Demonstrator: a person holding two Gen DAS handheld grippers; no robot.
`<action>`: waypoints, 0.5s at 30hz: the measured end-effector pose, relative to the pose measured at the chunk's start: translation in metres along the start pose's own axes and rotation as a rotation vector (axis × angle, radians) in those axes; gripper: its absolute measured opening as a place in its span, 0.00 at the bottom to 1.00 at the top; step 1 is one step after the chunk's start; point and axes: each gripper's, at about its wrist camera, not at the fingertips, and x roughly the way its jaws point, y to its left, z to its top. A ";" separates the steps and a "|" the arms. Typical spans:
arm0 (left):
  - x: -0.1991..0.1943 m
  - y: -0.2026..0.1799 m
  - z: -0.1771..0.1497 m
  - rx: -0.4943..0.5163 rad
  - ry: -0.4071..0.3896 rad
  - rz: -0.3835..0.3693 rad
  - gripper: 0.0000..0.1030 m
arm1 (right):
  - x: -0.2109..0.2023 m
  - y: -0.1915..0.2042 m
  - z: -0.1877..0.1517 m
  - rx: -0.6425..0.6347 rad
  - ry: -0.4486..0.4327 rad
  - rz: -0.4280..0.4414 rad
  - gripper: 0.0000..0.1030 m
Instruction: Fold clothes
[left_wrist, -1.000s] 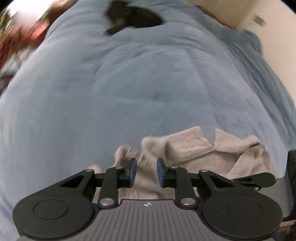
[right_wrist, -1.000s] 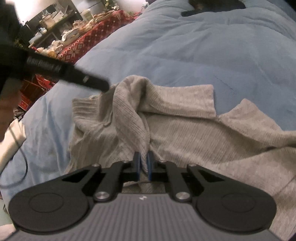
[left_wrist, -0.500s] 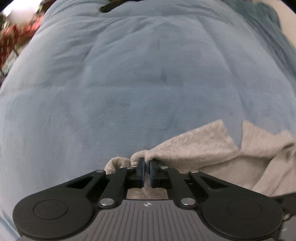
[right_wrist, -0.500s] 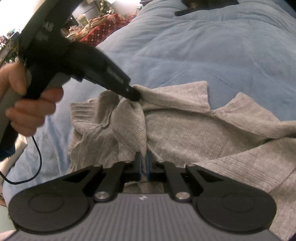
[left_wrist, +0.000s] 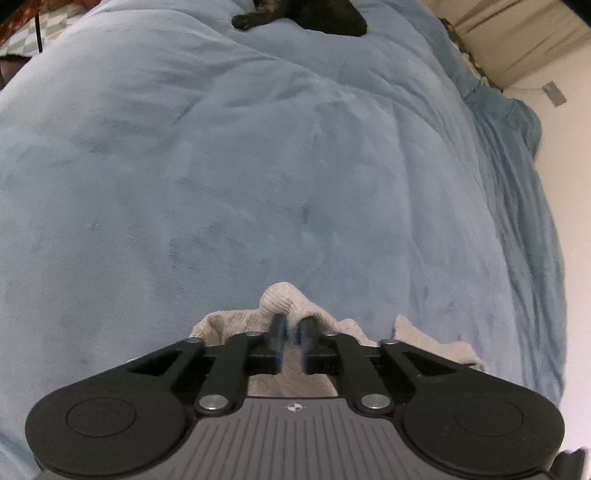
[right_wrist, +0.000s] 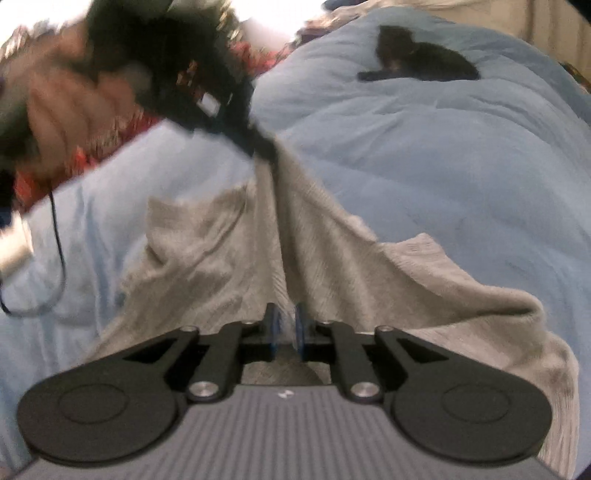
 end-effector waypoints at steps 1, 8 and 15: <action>-0.001 -0.001 -0.001 0.011 -0.013 0.006 0.21 | -0.009 -0.008 -0.002 0.034 -0.013 -0.006 0.20; -0.014 0.000 -0.008 0.029 -0.055 0.005 0.31 | -0.057 -0.079 -0.011 0.079 -0.013 -0.228 0.20; -0.013 -0.005 -0.028 0.127 -0.056 0.092 0.32 | -0.047 -0.105 -0.006 -0.223 0.052 -0.294 0.20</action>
